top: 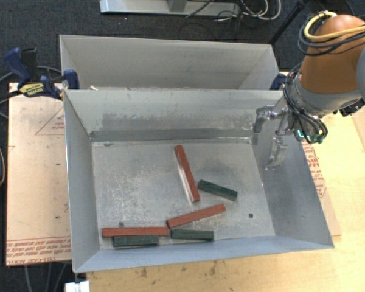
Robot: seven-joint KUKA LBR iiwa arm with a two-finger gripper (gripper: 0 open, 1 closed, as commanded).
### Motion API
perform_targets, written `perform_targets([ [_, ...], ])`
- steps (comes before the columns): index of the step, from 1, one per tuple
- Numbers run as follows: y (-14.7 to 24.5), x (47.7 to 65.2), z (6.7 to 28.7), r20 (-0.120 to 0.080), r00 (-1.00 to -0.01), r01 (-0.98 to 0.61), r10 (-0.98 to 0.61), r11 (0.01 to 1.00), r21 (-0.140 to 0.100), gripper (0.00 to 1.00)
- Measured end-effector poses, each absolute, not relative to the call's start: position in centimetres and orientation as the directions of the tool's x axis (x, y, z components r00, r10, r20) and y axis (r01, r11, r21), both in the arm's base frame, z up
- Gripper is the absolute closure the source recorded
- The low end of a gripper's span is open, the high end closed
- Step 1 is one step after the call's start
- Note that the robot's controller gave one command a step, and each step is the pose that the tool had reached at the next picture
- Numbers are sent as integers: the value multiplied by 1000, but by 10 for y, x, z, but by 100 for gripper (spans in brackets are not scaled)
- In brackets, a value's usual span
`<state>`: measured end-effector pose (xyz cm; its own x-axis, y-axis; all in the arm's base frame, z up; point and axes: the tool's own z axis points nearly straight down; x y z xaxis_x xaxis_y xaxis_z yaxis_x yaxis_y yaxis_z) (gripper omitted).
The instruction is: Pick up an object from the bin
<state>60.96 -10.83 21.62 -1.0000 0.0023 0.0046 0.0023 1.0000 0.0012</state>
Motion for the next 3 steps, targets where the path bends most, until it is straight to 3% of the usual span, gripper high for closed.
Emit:
perform_targets([
  [1,-5,599,67,5,-985,174,174,985,2,0],
  [2,-3,571,101,0,-958,288,288,958,2,0],
  [3,-9,559,99,1,-918,396,396,918,1,0],
])
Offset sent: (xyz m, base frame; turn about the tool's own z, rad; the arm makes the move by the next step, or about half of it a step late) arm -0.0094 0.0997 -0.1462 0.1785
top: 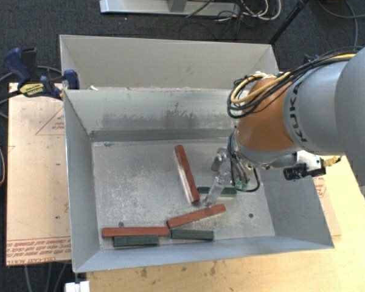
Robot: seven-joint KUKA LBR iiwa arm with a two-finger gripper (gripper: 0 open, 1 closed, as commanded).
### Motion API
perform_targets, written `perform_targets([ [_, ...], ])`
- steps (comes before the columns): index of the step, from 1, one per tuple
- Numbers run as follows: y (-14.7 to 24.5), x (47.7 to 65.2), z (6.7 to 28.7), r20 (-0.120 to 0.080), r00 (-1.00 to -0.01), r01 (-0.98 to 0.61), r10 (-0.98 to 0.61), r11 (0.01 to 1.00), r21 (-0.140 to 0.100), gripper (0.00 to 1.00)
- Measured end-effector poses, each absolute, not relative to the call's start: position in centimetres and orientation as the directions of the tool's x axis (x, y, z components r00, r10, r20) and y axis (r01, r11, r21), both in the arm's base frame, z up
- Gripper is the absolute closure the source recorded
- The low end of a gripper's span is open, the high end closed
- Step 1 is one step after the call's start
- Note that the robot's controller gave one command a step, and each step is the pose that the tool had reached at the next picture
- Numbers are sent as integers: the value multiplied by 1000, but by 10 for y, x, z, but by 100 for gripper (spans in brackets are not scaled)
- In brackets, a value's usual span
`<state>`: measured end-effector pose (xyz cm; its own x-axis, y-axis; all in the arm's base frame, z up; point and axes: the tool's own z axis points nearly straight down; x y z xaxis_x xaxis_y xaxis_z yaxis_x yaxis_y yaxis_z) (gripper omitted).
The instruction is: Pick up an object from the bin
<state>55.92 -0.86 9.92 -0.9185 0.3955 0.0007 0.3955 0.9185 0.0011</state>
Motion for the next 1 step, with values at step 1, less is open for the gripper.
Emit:
perform_targets([
  [1,-2,555,71,1,-837,547,547,837,2,0],
])
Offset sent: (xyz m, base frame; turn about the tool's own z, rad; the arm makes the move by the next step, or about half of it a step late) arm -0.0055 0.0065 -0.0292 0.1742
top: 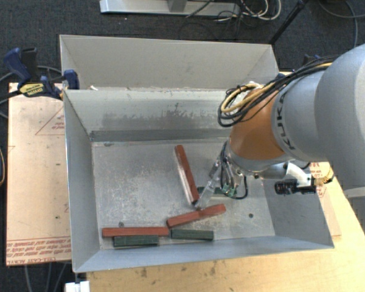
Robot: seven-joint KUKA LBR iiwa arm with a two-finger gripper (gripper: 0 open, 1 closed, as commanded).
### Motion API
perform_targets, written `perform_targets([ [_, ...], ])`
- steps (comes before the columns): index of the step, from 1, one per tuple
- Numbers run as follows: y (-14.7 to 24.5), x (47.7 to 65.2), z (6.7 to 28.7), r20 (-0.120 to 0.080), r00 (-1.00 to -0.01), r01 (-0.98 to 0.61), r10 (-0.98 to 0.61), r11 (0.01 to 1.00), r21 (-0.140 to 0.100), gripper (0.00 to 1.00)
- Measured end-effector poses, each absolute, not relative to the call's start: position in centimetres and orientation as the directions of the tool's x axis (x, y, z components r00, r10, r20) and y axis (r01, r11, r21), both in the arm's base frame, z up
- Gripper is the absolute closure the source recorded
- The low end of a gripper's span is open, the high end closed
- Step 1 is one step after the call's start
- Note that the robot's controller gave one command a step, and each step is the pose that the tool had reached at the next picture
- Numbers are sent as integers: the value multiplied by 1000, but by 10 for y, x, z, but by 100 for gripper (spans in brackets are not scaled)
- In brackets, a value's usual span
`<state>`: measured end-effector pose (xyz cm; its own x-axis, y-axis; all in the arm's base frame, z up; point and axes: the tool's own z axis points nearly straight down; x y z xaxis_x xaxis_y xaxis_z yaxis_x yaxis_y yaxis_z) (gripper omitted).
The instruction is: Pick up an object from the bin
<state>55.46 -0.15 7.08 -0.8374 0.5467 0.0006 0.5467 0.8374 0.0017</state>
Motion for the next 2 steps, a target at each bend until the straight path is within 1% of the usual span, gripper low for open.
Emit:
perform_targets([
  [1,-1,555,71,-1,-839,545,545,839,1,0],
  [2,-1,556,72,-3,-839,544,544,839,1,100],
])
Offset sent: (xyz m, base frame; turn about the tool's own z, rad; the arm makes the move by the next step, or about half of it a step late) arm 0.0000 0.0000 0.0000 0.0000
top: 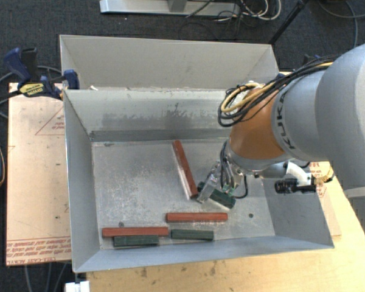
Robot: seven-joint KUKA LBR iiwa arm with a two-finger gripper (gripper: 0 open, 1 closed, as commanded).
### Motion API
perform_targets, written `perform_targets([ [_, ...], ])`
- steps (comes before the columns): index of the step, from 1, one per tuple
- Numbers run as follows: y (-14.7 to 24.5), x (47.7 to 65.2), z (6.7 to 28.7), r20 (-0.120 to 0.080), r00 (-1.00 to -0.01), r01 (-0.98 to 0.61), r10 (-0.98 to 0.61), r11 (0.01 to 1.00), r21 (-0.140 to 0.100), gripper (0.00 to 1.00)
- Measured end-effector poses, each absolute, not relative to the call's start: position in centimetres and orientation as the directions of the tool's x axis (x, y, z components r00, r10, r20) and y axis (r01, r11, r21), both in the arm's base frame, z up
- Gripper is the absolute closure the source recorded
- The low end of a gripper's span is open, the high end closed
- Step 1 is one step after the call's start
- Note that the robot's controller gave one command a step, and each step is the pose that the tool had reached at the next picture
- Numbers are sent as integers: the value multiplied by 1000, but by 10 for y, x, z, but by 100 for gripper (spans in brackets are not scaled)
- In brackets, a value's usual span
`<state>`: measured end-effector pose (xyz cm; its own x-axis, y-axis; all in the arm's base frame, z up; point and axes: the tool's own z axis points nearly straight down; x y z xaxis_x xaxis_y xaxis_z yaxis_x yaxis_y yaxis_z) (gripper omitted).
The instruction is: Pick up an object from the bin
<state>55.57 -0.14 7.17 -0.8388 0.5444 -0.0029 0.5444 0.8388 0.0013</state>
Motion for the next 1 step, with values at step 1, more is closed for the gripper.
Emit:
perform_targets([
  [1,-1,557,123,-5,-840,542,542,840,4,100],
])
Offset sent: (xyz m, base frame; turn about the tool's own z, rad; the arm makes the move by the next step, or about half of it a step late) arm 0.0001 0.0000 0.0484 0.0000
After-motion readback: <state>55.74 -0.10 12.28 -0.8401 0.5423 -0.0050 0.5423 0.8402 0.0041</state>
